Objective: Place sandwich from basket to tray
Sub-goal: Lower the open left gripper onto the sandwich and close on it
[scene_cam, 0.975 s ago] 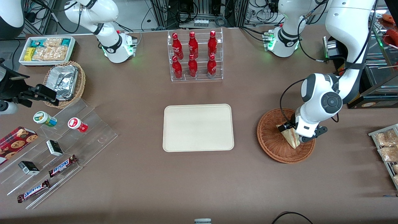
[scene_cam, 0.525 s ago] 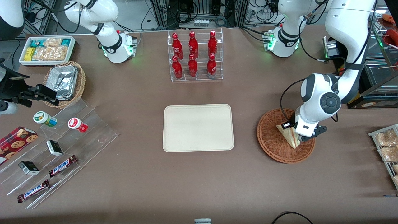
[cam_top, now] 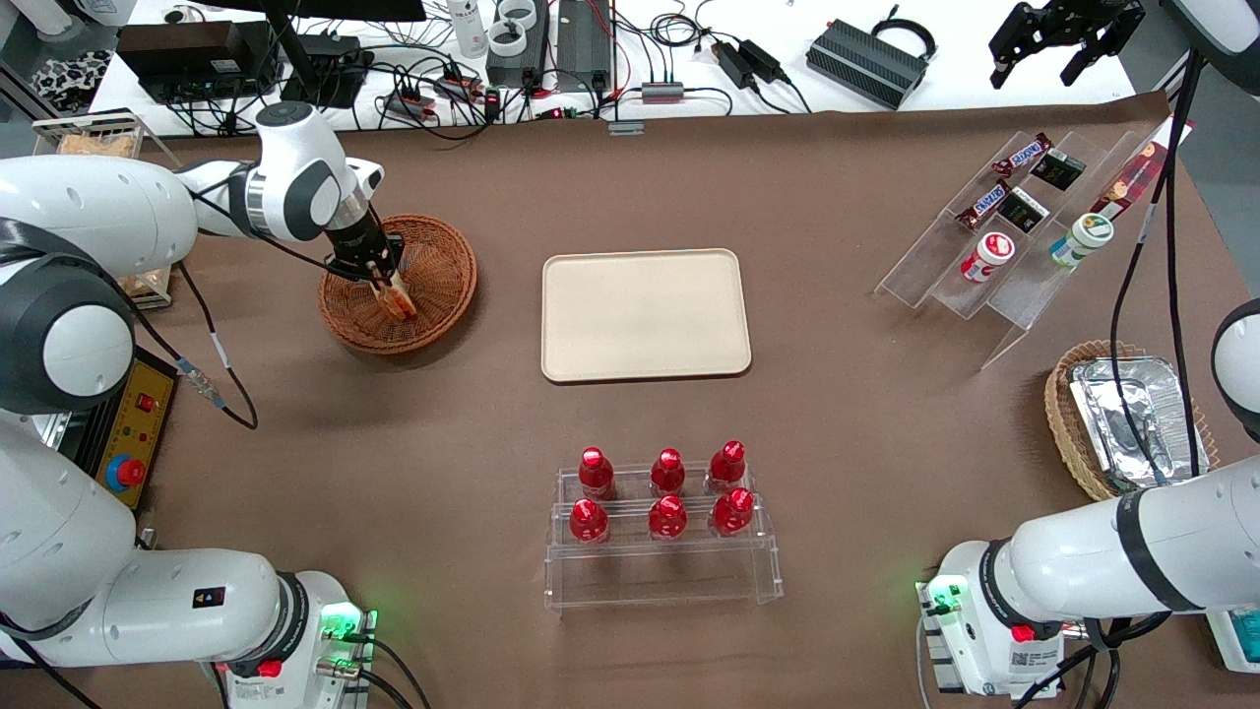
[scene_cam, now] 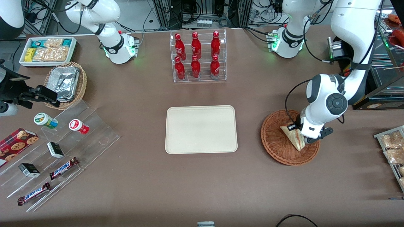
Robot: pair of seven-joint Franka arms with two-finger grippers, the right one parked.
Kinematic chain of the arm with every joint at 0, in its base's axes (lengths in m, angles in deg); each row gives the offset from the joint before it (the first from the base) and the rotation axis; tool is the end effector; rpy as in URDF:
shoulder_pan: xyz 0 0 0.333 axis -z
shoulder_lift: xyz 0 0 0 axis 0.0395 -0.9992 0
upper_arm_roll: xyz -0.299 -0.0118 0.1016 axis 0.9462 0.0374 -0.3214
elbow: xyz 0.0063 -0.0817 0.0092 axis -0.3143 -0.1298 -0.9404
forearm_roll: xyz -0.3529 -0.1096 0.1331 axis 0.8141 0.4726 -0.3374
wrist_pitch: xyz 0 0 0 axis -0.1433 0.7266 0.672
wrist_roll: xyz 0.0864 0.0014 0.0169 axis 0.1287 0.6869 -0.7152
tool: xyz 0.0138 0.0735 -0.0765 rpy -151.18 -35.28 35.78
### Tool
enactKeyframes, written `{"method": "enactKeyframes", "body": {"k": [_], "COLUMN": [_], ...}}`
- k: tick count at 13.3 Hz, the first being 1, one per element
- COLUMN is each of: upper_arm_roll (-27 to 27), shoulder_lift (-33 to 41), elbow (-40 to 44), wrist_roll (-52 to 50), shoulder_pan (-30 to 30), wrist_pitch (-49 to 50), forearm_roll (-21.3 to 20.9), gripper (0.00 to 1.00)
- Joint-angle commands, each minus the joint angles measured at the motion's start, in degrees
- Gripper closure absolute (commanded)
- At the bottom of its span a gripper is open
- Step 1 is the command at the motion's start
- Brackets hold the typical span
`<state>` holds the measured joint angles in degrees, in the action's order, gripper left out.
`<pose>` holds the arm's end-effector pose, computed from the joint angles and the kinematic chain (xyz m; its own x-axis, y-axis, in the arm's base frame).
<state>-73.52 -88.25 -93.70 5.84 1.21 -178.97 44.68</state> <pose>0.5641 -0.0840 0.2734 0.9097 0.4048 -0.0928 0.4031 -0.9144 -0.0373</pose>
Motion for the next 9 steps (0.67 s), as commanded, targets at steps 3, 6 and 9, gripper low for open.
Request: {"method": "enactKeyframes", "body": {"k": [3,6,9], "upper_arm_roll": [0.8,3.0,6.2], "shoulder_lift": [3.1,3.3,3.3], "elbow": [4.0,9.2,14.2], "wrist_roll": [1.9,4.5,4.3], "shoulder_pan": [-0.1,0.3,0.5], "wrist_pitch": [6.9,13.7,19.0], "forearm_roll": [-2.7,-2.7,-2.5], "gripper": [1.00,1.00,1.00]}}
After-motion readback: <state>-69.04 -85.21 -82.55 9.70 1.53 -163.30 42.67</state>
